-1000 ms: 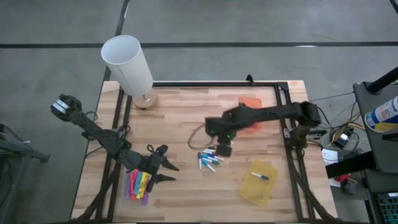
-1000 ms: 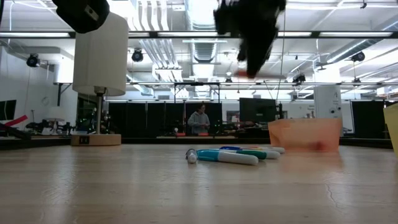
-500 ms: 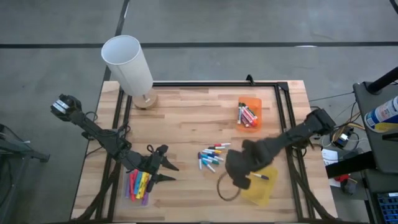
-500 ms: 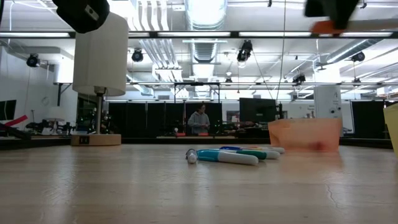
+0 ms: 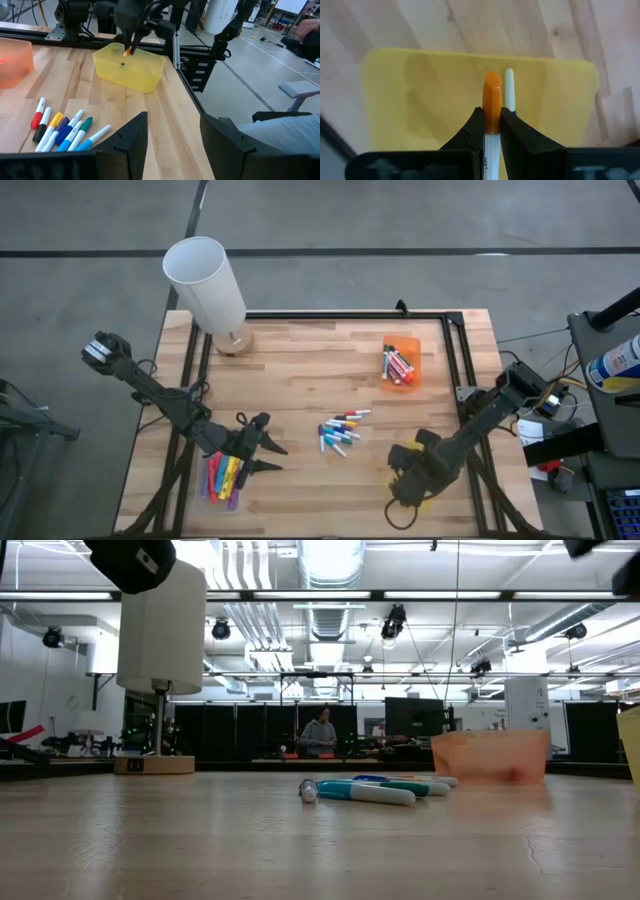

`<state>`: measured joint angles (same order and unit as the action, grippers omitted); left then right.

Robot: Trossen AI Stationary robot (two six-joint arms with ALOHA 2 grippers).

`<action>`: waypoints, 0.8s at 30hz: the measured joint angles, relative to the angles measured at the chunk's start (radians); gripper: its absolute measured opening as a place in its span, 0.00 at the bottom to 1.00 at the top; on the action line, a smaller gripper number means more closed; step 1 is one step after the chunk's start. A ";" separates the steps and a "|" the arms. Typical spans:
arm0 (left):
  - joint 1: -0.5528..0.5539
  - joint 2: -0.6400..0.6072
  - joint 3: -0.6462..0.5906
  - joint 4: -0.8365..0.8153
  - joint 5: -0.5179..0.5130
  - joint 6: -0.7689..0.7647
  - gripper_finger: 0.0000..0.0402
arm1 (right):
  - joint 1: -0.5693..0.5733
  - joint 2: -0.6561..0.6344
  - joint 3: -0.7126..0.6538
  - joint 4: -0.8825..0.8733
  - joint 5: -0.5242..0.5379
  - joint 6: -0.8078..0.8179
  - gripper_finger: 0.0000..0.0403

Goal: Pick & Place Markers
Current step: Put the orange highlighter pen into the yellow bin, then put the red highlighter pen into the yellow bin

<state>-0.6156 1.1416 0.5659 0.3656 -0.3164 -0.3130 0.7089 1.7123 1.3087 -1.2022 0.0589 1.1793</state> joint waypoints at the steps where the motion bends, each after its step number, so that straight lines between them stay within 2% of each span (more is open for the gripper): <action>1: 0.000 0.000 0.000 0.000 0.000 0.000 0.43 | 0.001 0.000 -0.023 0.020 -0.002 0.005 0.07; 8: 0.000 0.000 0.000 0.000 0.000 -0.017 0.43 | -0.001 0.000 -0.187 0.219 -0.094 0.019 0.07; 14: 0.000 0.000 0.000 0.000 0.000 -0.018 0.43 | -0.002 0.000 -0.247 0.215 -0.135 0.031 0.08; 24: 0.000 0.000 0.000 0.000 0.000 -0.017 0.43 | -0.010 0.000 -0.216 0.197 -0.128 0.001 0.30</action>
<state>-0.6155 1.1416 0.5659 0.3660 -0.3164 -0.3302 0.6994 1.7123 1.0925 -1.0057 -0.0695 1.1800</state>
